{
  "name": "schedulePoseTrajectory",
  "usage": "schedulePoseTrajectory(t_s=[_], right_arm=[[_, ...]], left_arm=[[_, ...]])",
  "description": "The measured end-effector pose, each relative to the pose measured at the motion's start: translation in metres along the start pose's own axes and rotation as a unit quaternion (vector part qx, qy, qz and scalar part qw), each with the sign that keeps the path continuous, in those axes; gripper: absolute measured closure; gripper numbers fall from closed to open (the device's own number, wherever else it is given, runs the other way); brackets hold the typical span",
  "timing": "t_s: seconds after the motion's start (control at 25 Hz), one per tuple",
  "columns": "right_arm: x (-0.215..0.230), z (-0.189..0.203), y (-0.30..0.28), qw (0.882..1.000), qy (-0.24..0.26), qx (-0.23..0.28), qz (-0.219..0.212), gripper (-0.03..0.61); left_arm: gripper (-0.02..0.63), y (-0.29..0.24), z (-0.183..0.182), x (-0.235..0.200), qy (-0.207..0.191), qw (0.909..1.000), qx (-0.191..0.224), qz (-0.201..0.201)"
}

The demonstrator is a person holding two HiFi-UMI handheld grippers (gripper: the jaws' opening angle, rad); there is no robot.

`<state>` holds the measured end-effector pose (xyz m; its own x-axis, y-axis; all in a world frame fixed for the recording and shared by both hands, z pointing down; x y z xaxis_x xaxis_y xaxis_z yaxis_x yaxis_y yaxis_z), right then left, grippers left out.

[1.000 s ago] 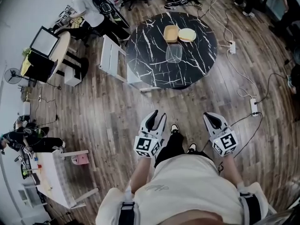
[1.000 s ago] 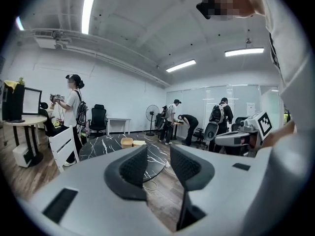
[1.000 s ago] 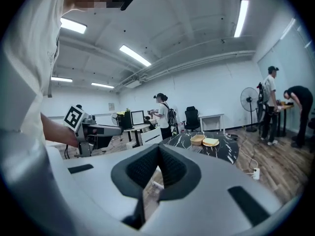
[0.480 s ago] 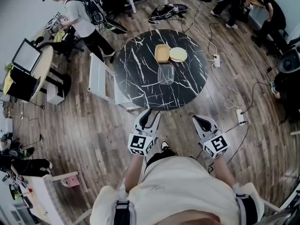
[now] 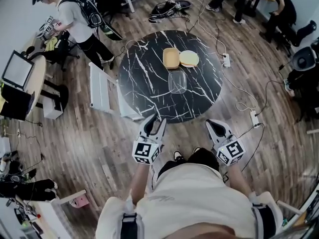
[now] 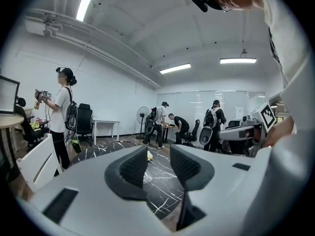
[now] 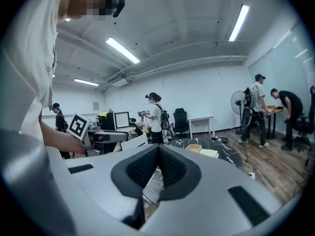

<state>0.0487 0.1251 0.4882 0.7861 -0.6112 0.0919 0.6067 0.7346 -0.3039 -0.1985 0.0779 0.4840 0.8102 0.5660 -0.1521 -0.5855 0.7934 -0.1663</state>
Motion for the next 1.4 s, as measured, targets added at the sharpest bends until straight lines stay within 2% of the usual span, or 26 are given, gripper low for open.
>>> schedulePoseTrajectory(t_s=[0.2, 0.44, 0.56, 0.76, 1.0, 1.24, 1.4], right_arm=[[0.011, -0.001, -0.028, 1.000, -0.006, -0.011, -0.014, 0.571], [0.048, 0.002, -0.072, 0.999, -0.011, -0.020, -0.040, 0.571], [0.079, -0.009, -0.101, 0.998, -0.027, -0.004, -0.051, 0.571], [0.126, -0.033, -0.140, 0.998, -0.007, 0.021, -0.057, 0.571], [0.176, -0.027, -0.167, 0.997, -0.025, 0.007, -0.076, 0.571], [0.212, -0.024, -0.190, 0.996, -0.031, 0.000, -0.084, 0.571], [0.220, -0.025, -0.199, 0.995, -0.030, -0.001, -0.092, 0.571]], left_arm=[[0.459, -0.009, 0.014, -0.018, 0.025, 0.9994, -0.018, -0.014], [0.459, -0.036, 0.007, -0.033, 0.024, 0.9986, -0.026, -0.039], [0.459, -0.063, 0.001, -0.038, 0.028, 0.9979, -0.036, -0.046], [0.459, -0.123, -0.015, -0.045, 0.032, 0.9980, -0.038, -0.040], [0.459, -0.188, -0.039, -0.046, 0.020, 0.9986, -0.036, -0.033], [0.459, -0.220, -0.027, -0.060, 0.039, 0.9959, -0.067, -0.046], [0.459, -0.231, -0.014, -0.068, 0.038, 0.9931, -0.094, -0.058]])
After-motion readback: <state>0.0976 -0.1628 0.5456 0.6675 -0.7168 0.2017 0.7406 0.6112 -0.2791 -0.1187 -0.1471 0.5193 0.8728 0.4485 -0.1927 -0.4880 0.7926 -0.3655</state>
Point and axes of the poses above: the fingertips, and each gripper's own axes: y backward along the fingers, x to its right, z out of its underside, the point moved 5 cm from there along y, backward along the fingers, and after that the axes turned 5 degrees about -x, right-handed, at the moved point
